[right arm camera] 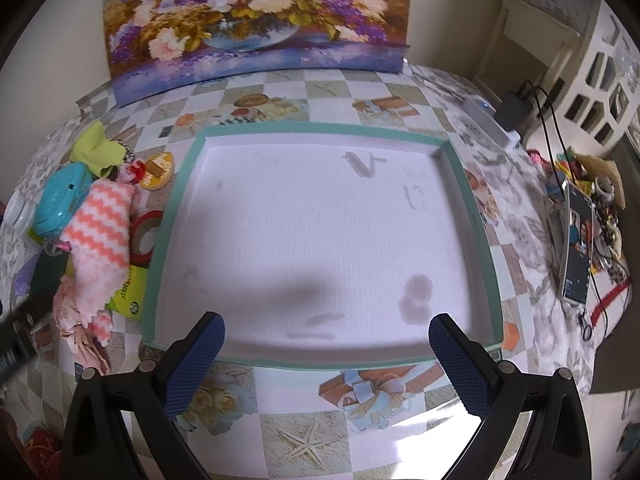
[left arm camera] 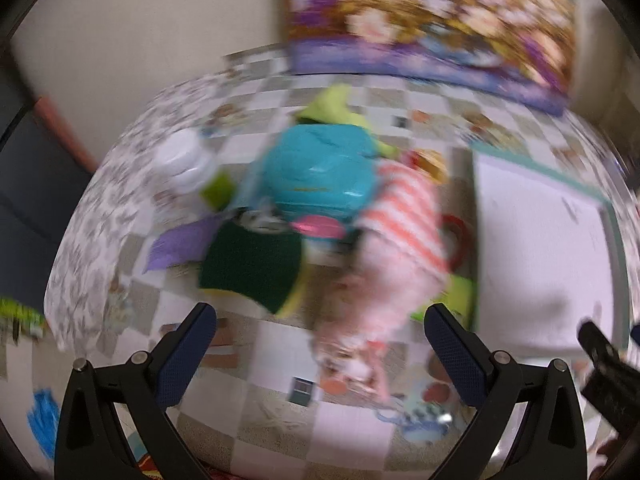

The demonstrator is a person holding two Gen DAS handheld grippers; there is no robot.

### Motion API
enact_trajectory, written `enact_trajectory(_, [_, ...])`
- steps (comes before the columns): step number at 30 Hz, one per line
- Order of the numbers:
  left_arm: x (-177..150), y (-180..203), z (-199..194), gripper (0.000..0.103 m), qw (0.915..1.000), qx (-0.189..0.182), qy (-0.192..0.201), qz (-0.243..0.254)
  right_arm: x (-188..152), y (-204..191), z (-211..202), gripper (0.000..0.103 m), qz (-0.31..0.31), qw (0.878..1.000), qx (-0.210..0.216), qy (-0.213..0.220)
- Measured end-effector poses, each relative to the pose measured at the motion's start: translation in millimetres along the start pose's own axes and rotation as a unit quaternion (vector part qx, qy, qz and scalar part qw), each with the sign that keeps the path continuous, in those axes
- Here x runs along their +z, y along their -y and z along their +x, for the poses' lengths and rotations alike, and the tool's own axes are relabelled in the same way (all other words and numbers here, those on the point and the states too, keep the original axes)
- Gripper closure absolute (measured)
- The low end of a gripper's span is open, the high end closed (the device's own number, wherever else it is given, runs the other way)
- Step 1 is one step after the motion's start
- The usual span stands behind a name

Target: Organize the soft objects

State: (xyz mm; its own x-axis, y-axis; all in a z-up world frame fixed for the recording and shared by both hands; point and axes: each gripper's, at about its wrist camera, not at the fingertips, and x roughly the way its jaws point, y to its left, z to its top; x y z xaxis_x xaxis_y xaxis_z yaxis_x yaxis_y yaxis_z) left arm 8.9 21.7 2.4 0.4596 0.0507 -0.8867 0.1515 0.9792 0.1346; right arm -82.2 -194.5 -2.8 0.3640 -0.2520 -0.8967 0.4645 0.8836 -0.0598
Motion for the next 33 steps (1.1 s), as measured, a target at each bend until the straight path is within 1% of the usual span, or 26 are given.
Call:
enact_trajectory(1, [1, -9, 1, 0.0, 0.9998, 0.011, 0.001, -0.016, 0, -3, -2, 0.0, -0.005, 1.0, 0.008, 0.005])
enact_trajectory(2, [3, -20, 4, 0.0, 0.9992, 0.02, -0.001, -0.035, 1, -9, -5, 0.0, -0.012, 1.0, 0.025, 0.013])
enact_trajectory(5, [3, -47, 16, 0.0, 0.9967, 0.025, -0.019, -0.074, 4, -24, -8, 0.0, -0.025, 0.997, 0.069, 0.019])
enact_trajectory(7, [2, -60, 23, 0.0, 0.995, 0.021, -0.03, -0.093, 5, -38, -6, 0.0, -0.039, 0.994, 0.097, 0.016])
enact_trajectory(9, [0, -74, 30, 0.0, 0.9932, 0.014, -0.039, -0.109, 6, -54, -3, 0.0, -0.055, 0.992, 0.114, 0.011])
enact_trajectory(12, [-4, -90, 40, 0.0, 0.9896, 0.011, -0.054, -0.133, 7, -78, -1, 0.0, -0.07, 0.989, 0.13, 0.006])
enact_trajectory(14, [-6, -94, 44, 0.0, 0.9874, -0.007, -0.063, -0.145, 7, -93, 4, 0.0, -0.078, 0.988, 0.135, 0.002])
enact_trajectory(15, [-6, -93, 45, 0.0, 0.9872, -0.013, -0.066, -0.145, 6, -99, 6, 0.0, -0.082, 0.987, 0.136, -0.001])
enact_trajectory(18, [-6, -81, 45, 0.0, 0.9896, -0.029, -0.068, -0.123, 6, -110, 9, 0.0, -0.088, 0.986, 0.14, -0.008])
enact_trajectory(20, [-6, -72, 45, 0.0, 0.9904, -0.044, -0.07, -0.11, 7, -113, 12, 0.0, -0.087, 0.987, 0.134, -0.01])
enact_trajectory(23, [-6, -66, 47, 0.0, 0.9899, -0.06, -0.078, -0.102, 8, -110, 13, 0.0, -0.081, 0.99, 0.115, -0.007])
enact_trajectory(25, [-6, -62, 51, 0.0, 0.9893, -0.067, -0.087, -0.096, 11, -103, 15, 0.0, -0.072, 0.991, 0.113, -0.012])
enact_trajectory(27, [-6, -57, 55, 0.001, 0.9875, -0.083, -0.096, -0.093, 12, -97, 17, 0.0, -0.063, 0.991, 0.115, -0.018])
enact_trajectory(28, [-6, -55, 55, 0.003, 0.9869, -0.09, -0.098, -0.091, 13, -95, 17, 0.0, -0.059, 0.991, 0.115, -0.02])
enact_trajectory(29, [-6, -53, 55, 0.008, 0.9864, -0.097, -0.098, -0.089, 14, -93, 18, 0.0, -0.055, 0.992, 0.115, -0.02])
enact_trajectory(31, [-6, -49, 55, 0.014, 0.9855, -0.106, -0.101, -0.085, 14, -92, 17, 0.0, -0.053, 0.992, 0.116, -0.021])
enact_trajectory(33, [-6, -42, 57, 0.018, 0.9834, -0.122, -0.111, -0.077, 14, -91, 17, 0.0, -0.053, 0.992, 0.117, -0.02])
